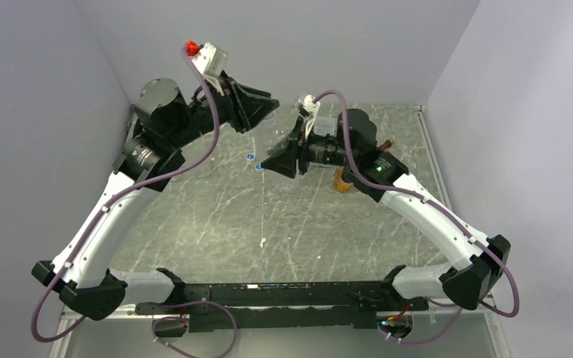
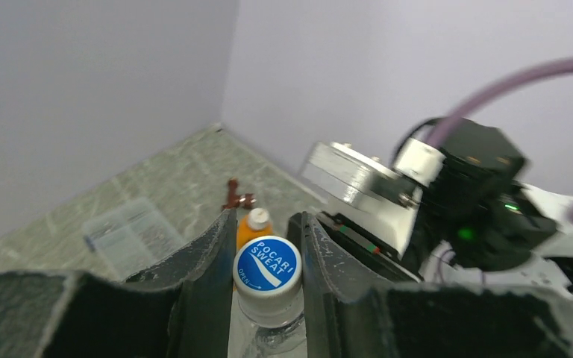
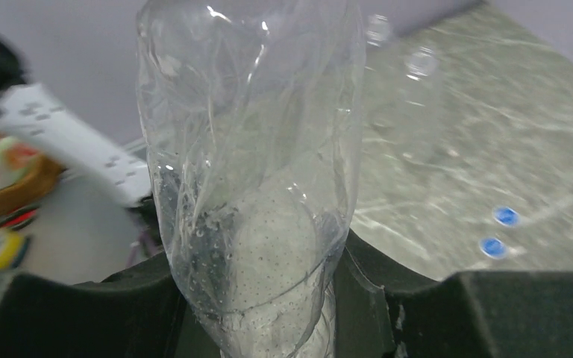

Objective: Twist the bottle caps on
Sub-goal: Screw the bottle cap onto the plastic bottle.

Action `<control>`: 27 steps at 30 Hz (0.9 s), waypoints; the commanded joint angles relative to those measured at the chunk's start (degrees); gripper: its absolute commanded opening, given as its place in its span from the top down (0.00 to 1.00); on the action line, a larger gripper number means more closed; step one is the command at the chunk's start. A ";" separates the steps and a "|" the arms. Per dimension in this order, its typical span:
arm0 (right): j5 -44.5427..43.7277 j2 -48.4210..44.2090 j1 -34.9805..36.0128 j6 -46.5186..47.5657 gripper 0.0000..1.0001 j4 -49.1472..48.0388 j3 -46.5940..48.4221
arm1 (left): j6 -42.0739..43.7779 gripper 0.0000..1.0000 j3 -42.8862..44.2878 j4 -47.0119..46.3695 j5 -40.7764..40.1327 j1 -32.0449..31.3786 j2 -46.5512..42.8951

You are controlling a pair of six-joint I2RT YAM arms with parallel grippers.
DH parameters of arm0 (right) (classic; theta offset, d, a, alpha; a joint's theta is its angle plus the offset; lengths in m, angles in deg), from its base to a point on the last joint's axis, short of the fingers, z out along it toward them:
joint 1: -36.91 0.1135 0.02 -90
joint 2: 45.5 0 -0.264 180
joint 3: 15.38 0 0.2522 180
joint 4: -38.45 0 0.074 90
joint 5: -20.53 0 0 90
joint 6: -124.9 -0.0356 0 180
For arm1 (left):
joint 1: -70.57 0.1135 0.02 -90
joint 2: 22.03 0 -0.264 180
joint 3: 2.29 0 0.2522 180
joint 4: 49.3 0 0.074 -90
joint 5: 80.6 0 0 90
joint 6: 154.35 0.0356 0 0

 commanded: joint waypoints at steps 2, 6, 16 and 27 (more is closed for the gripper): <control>25.08 -2.67 -3.74 -10.69 1.00 -20.69 0.58 | -3.47 1.00 -2.28 -8.09 21.81 0.42 -5.20; 34.35 -1.32 -3.75 -17.95 1.00 -30.59 0.94 | -6.73 1.00 -2.54 -11.79 31.66 0.42 -5.40; 44.35 1.37 -3.57 -33.51 1.00 -48.09 1.67 | -17.13 0.94 -3.31 -25.57 49.62 0.42 -4.04; 27.69 -2.31 -3.61 -4.53 0.99 -7.19 6.17 | 0.97 0.01 1.01 -5.93 20.48 0.42 -9.96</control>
